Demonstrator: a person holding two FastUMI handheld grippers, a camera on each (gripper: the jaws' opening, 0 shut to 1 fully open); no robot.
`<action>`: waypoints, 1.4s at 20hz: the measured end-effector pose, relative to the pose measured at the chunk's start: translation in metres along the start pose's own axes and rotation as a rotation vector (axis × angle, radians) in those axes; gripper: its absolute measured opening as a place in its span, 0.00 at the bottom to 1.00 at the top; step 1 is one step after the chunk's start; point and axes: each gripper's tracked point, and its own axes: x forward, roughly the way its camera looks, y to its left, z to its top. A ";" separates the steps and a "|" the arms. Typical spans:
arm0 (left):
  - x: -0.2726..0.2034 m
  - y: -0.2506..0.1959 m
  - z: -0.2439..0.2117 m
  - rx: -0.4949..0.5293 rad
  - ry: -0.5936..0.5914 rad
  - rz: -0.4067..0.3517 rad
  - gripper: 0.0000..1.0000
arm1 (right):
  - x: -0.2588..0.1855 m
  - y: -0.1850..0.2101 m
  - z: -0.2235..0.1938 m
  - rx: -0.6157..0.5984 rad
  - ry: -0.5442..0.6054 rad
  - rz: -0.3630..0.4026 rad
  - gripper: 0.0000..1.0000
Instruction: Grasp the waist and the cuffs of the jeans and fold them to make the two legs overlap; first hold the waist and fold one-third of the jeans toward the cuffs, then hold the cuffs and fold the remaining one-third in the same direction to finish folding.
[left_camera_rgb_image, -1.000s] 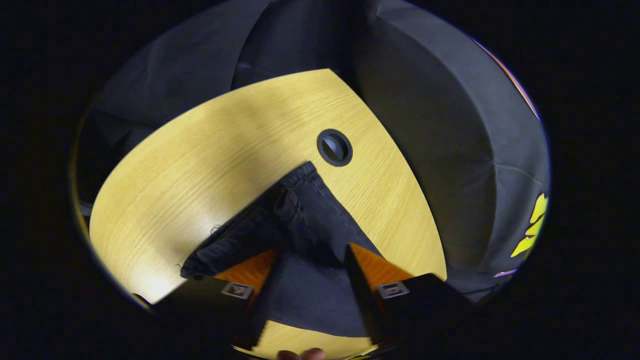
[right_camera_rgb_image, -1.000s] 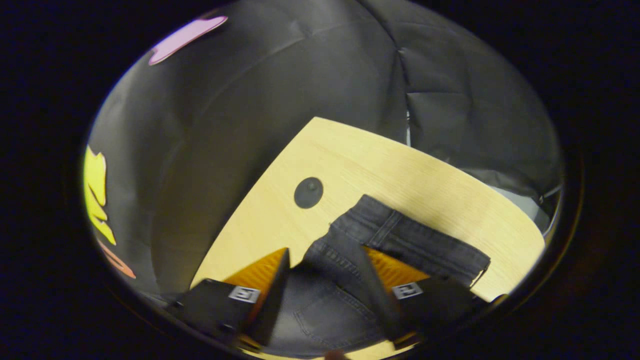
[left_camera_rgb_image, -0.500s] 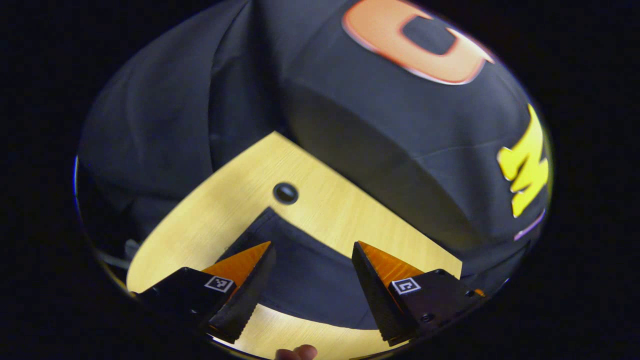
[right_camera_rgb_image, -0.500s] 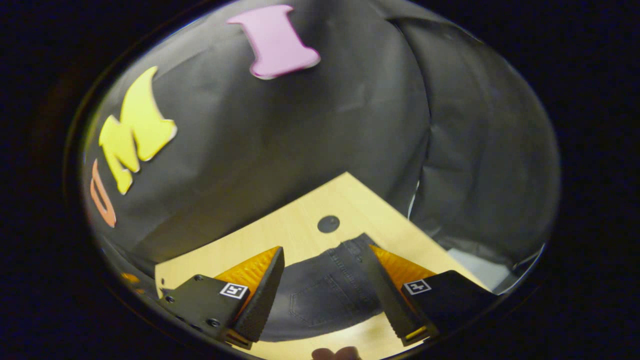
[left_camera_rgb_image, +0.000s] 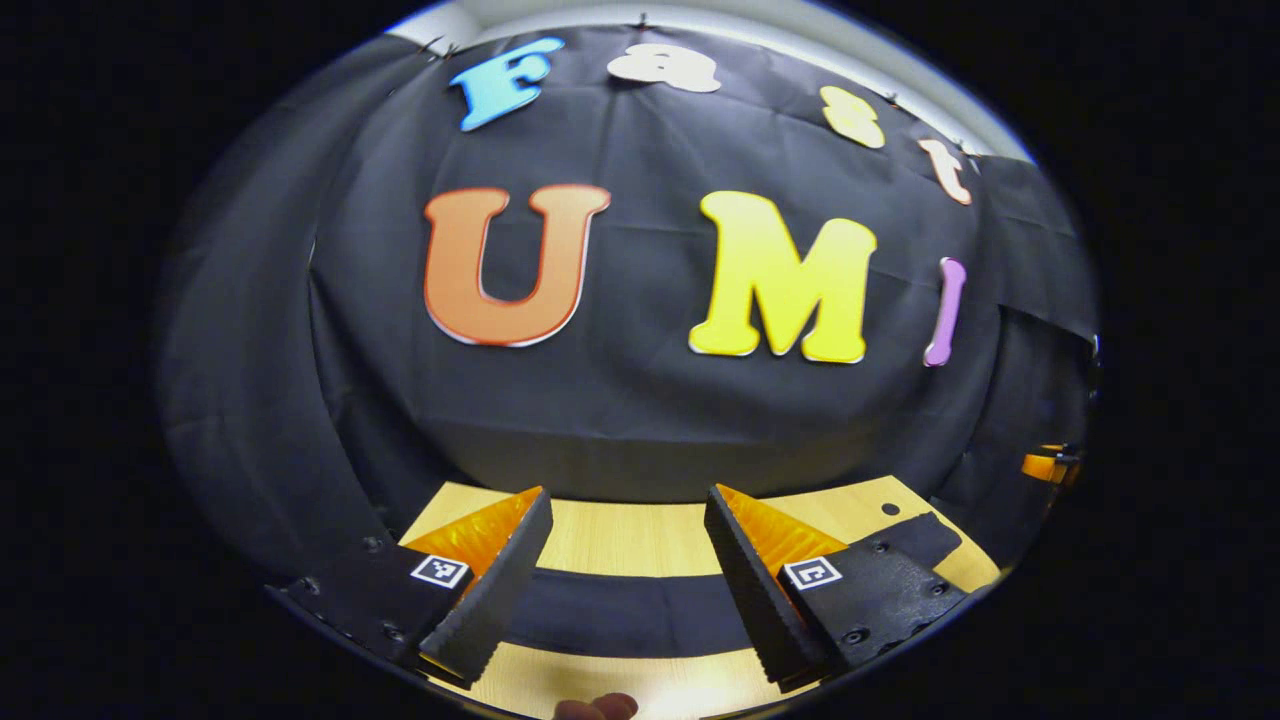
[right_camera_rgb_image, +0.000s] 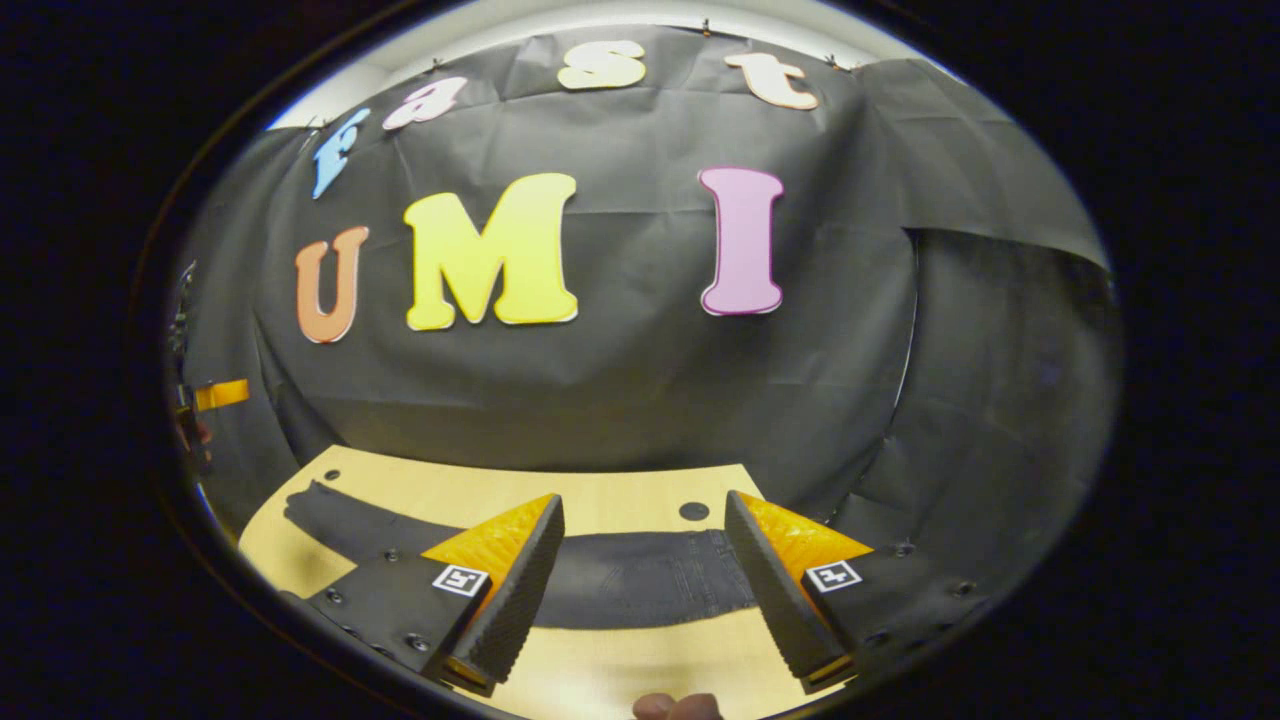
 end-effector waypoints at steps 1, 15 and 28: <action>-0.011 -0.014 0.001 0.002 -0.012 -0.004 0.98 | -0.012 0.002 -0.004 0.001 -0.003 -0.003 0.99; -0.037 -0.075 -0.031 -0.043 -0.006 0.063 0.98 | 0.006 -0.066 -0.086 0.147 0.093 -0.089 0.99; -0.032 -0.130 -0.035 0.056 0.073 0.127 0.99 | 0.169 -0.171 -0.245 0.552 0.314 -0.238 0.99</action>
